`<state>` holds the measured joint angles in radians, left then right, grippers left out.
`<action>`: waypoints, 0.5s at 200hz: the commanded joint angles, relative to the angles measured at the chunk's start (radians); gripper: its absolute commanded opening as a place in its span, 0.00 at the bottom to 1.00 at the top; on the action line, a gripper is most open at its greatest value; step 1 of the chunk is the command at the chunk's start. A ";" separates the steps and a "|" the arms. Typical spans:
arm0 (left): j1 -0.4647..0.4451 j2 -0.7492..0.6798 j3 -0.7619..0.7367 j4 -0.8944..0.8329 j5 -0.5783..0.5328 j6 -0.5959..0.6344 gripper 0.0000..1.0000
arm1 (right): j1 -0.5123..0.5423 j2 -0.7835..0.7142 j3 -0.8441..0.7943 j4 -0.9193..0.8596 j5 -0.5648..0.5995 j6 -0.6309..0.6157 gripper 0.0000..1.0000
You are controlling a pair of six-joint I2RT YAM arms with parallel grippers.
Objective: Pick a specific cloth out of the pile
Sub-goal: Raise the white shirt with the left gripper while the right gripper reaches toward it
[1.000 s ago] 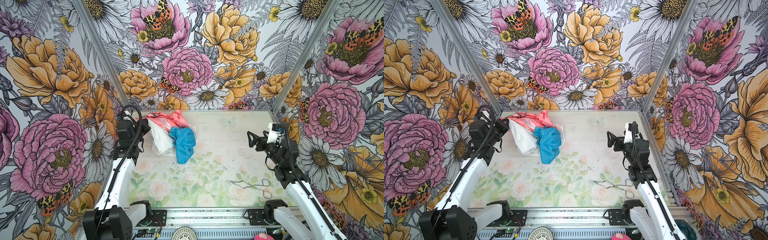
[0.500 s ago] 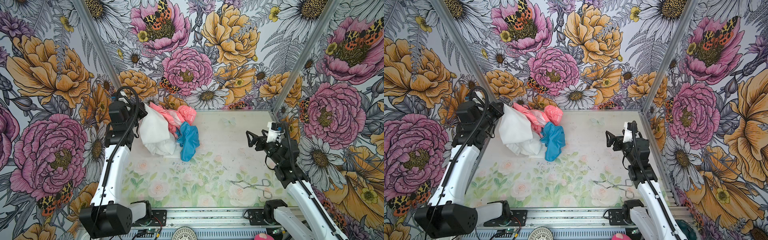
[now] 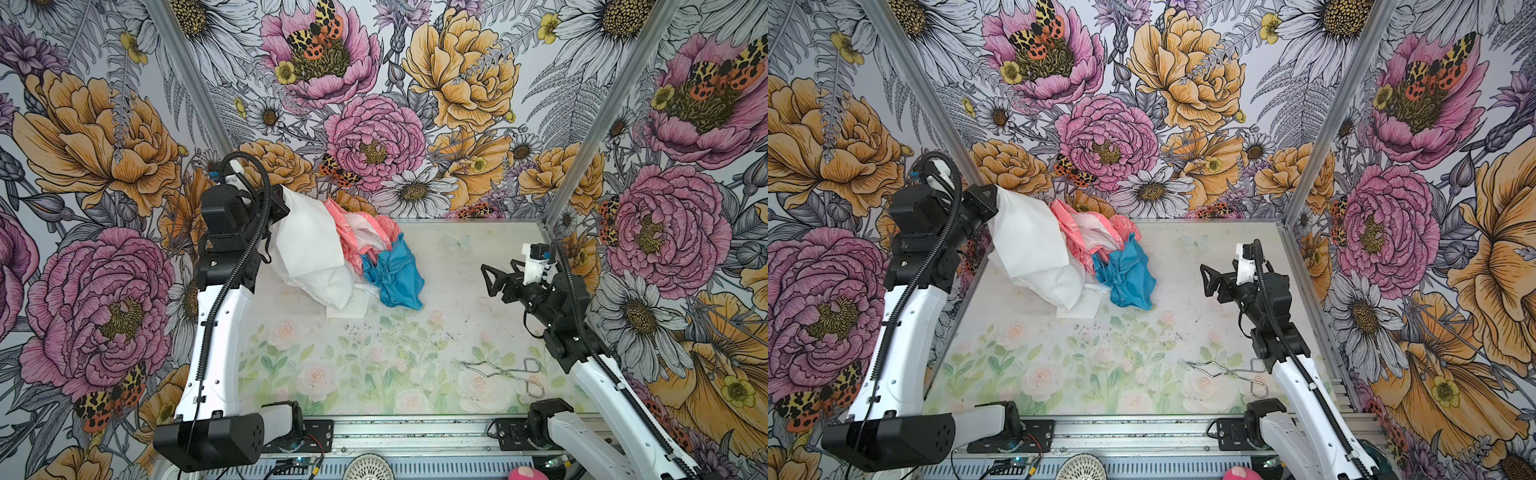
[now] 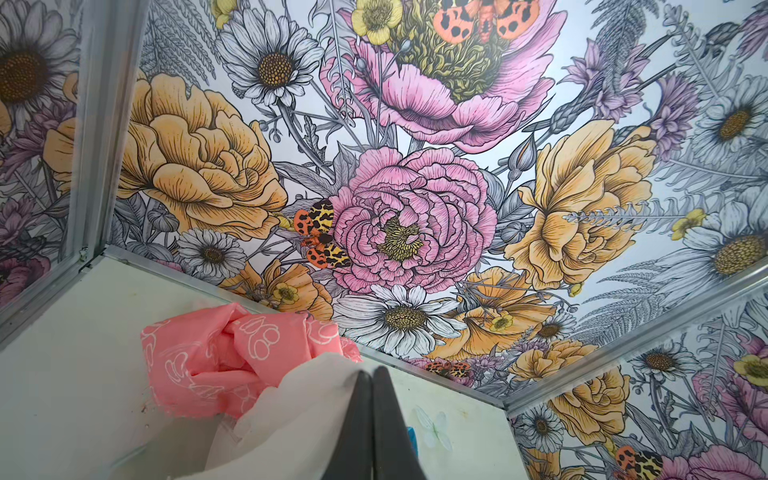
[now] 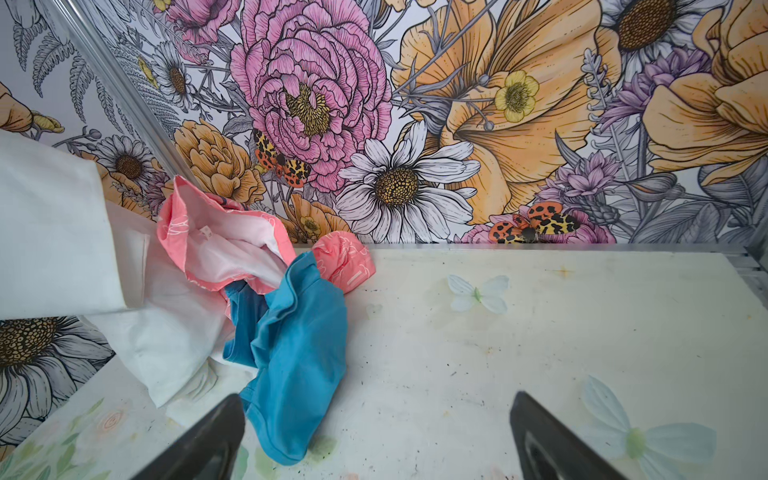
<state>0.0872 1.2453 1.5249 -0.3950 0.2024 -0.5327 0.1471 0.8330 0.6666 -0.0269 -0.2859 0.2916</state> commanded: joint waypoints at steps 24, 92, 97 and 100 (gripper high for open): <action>-0.007 -0.037 0.121 0.037 -0.012 0.022 0.00 | 0.027 0.025 0.043 -0.002 -0.013 -0.005 0.99; -0.056 -0.003 0.248 0.029 0.009 0.000 0.00 | 0.082 0.055 0.071 -0.001 -0.006 -0.005 0.99; -0.066 0.001 0.258 0.030 0.012 0.001 0.00 | 0.088 0.057 0.073 -0.001 -0.003 -0.004 0.99; -0.072 0.004 0.263 0.029 0.012 0.001 0.00 | 0.092 0.058 0.074 -0.001 -0.001 -0.005 1.00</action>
<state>0.0525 1.2457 1.7237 -0.4191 0.2031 -0.5316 0.2142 0.8833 0.7002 -0.0299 -0.2855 0.2913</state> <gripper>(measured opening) 0.050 0.995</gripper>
